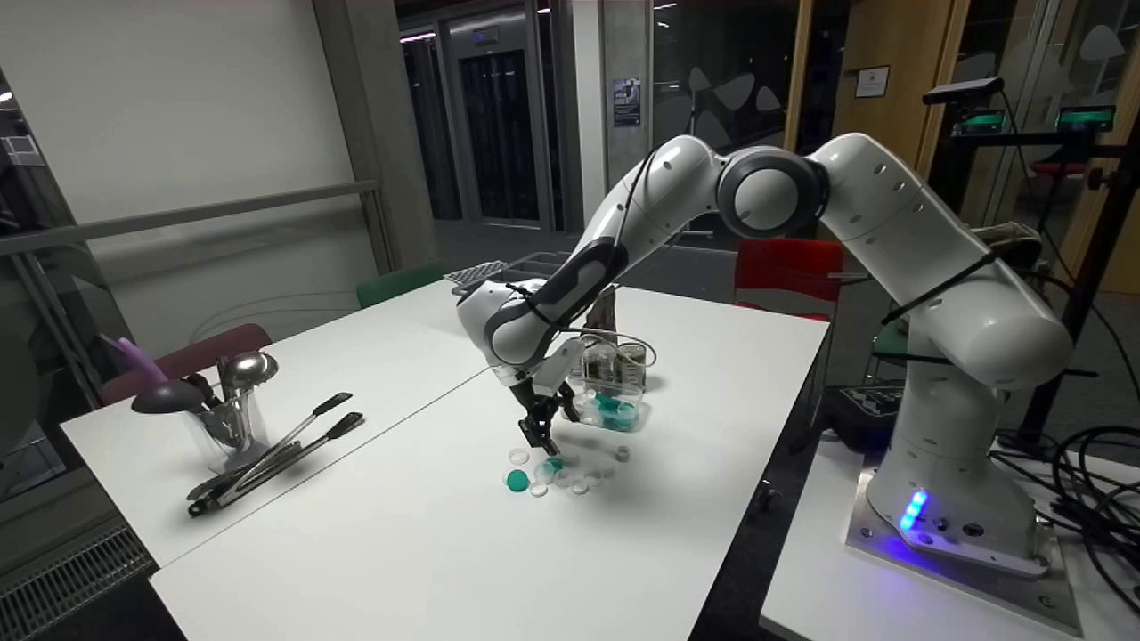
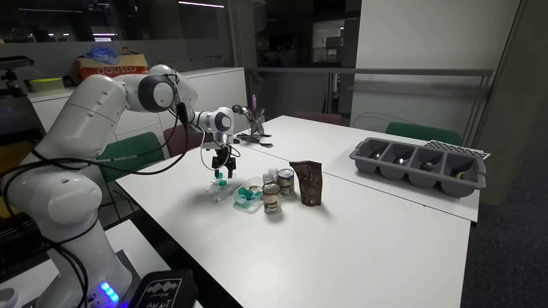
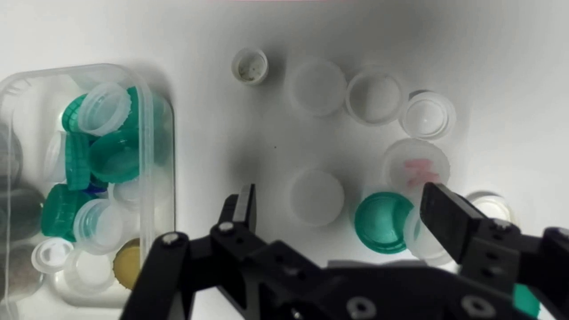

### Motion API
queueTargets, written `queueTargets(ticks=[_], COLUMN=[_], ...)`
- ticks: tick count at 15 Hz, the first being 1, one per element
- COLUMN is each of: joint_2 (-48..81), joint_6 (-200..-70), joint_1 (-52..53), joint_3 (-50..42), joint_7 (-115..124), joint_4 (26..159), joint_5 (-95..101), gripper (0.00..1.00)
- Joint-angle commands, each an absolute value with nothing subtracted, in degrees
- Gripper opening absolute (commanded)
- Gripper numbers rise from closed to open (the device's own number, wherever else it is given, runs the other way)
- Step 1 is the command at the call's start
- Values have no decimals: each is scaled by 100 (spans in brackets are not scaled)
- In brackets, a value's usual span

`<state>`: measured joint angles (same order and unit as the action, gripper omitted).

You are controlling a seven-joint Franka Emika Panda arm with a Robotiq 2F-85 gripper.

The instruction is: Put the plastic cap into the lunch box

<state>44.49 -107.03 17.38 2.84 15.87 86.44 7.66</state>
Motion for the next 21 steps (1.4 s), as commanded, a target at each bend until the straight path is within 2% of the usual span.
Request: queueTargets(ticks=[1,21], joint_2=[4465,4720], joint_6=[-10677,-10993], joint_1=[1789,1810], joint_3=[260,345], joint_7=[1525,1377], joint_4=[8449,8293], joint_5=[935,922], gripper=[100,100])
